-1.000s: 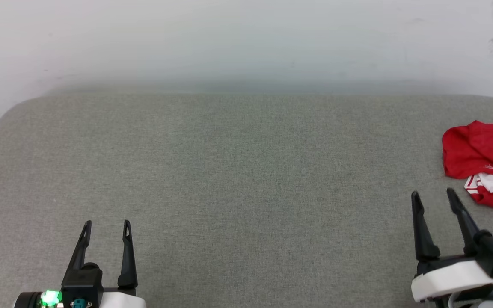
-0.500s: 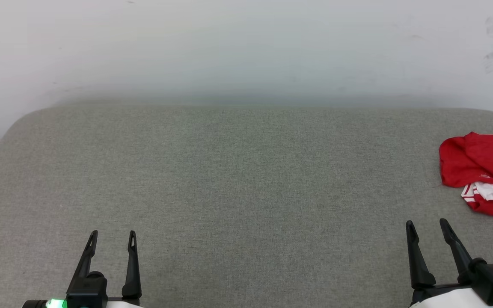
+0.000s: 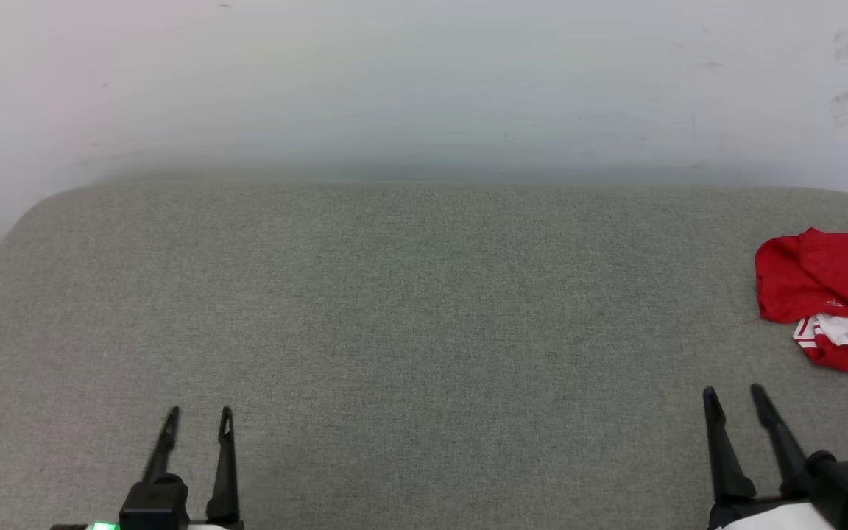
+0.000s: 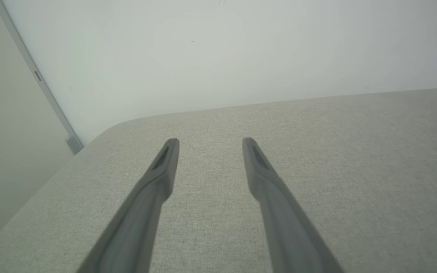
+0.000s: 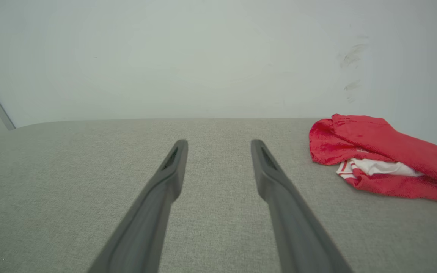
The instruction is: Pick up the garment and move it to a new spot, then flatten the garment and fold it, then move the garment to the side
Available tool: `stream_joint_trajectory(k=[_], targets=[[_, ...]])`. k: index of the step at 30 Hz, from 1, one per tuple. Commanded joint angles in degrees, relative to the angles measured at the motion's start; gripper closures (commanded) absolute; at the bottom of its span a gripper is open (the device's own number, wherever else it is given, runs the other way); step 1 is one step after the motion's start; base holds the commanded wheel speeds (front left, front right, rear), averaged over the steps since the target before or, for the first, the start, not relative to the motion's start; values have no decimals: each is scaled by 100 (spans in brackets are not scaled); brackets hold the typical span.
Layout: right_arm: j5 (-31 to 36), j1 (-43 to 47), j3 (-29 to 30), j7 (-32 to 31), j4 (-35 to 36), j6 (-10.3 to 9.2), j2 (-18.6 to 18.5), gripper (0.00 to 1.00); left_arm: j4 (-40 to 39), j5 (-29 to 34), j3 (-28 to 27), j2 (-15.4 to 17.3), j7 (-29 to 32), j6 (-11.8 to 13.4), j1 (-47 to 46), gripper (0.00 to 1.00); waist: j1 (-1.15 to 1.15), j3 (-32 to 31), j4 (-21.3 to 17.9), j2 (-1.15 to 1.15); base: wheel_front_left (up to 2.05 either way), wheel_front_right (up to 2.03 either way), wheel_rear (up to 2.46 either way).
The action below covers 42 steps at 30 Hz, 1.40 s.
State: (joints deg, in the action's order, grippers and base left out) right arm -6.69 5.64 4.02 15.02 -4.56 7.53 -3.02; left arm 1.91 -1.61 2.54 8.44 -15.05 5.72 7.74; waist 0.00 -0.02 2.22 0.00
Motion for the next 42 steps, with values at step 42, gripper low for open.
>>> stream_joint_trajectory(k=[42], targets=[[-3903,-525,42,-922,-506,-2,-50,100,640,-4078,-401,-269,987,-598,-625,100,1,6,-69,0,0,0,0]])
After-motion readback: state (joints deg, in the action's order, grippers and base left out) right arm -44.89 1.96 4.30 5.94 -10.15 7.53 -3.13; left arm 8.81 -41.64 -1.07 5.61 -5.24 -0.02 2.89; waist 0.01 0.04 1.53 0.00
